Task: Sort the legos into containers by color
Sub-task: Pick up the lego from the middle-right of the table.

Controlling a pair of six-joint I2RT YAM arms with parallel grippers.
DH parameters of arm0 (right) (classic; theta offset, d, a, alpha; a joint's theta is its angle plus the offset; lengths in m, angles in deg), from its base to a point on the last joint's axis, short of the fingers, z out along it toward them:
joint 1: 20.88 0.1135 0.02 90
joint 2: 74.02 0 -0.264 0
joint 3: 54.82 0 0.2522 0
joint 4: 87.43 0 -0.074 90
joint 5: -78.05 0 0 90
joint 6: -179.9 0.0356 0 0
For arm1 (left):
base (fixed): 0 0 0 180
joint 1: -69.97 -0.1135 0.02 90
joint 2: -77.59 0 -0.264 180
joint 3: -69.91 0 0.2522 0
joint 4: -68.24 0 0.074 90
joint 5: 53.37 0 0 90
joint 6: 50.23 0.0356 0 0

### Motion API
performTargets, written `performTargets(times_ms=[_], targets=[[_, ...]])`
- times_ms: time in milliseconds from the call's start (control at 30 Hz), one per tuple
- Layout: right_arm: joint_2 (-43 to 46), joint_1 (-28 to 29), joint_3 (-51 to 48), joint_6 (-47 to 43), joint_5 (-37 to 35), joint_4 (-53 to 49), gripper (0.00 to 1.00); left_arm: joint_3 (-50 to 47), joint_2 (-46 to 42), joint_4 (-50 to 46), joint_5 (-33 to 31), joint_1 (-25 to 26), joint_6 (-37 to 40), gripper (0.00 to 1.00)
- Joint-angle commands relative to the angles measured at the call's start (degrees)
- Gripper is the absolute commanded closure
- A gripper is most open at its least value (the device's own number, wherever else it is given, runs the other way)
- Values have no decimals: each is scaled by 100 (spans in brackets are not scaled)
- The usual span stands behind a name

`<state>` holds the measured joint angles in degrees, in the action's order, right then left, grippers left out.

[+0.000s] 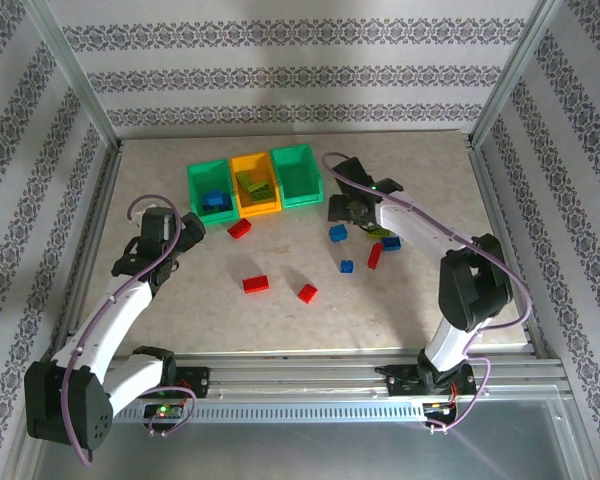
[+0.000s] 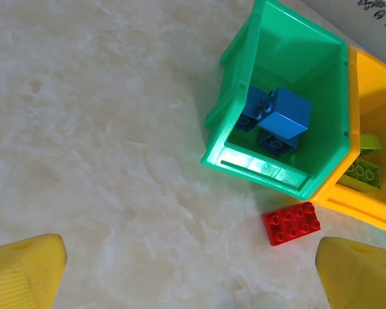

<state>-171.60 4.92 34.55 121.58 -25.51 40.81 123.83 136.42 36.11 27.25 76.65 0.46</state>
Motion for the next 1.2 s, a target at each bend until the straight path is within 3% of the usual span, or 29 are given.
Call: performTargets(times_ms=[0, 333, 833, 1167], targets=[[246, -313, -295, 160, 160, -291, 13, -44, 10, 190, -11, -77, -50, 0], [-411, -1185, -30, -390, 536, -568, 8, -75, -1, 176, 51, -72, -104, 0], [-1488, -1328, 654, -848, 728, -665, 8, -112, 28, 237, 100, -72, -200, 0], [-1795, -1344, 641, -881, 923, -500, 16, -131, 19, 194, 165, -75, -186, 0]])
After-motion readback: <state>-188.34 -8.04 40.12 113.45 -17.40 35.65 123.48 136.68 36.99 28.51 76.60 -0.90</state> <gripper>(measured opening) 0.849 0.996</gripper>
